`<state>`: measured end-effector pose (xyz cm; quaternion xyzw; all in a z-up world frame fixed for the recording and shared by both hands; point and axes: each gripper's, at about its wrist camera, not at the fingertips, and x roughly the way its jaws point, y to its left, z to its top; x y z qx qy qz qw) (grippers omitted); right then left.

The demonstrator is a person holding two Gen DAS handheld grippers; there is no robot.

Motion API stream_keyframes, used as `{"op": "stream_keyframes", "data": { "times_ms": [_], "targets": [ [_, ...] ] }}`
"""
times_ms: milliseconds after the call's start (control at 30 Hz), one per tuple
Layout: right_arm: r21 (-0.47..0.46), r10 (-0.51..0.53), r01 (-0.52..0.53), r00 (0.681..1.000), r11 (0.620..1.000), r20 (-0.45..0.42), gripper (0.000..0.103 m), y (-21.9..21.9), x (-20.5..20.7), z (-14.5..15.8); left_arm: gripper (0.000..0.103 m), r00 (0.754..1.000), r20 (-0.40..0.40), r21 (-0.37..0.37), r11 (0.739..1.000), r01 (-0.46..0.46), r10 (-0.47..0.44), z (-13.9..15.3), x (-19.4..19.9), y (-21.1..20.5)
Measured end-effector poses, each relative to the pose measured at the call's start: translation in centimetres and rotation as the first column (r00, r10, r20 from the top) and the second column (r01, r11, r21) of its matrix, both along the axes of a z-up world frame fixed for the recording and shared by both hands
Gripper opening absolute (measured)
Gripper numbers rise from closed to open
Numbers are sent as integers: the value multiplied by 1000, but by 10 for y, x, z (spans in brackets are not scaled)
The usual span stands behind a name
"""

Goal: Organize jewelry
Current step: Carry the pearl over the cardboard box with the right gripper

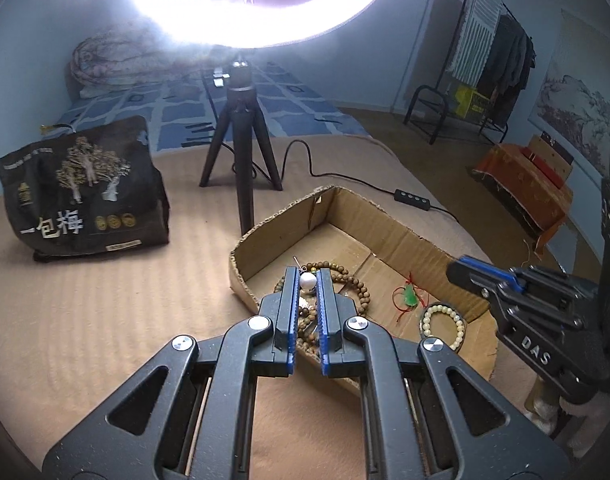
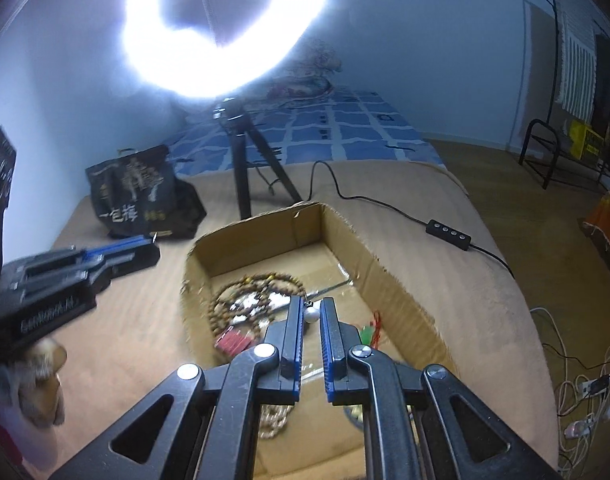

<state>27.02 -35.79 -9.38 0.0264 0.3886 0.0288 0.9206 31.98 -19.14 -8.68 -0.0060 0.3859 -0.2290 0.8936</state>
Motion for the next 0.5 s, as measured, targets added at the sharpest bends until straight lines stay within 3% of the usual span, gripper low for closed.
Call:
{"op": "stream_keyframes", "data": {
  "times_ms": [400, 500],
  "targets": [
    [43, -16, 17, 999, 999, -33, 6, -8, 36, -28, 7, 999, -29, 15, 1000, 26, -26, -22, 16, -16],
    [43, -30, 31, 999, 999, -37, 11, -11, 38, -32, 7, 999, -40, 26, 999, 33, -32, -26, 17, -19]
  ]
}}
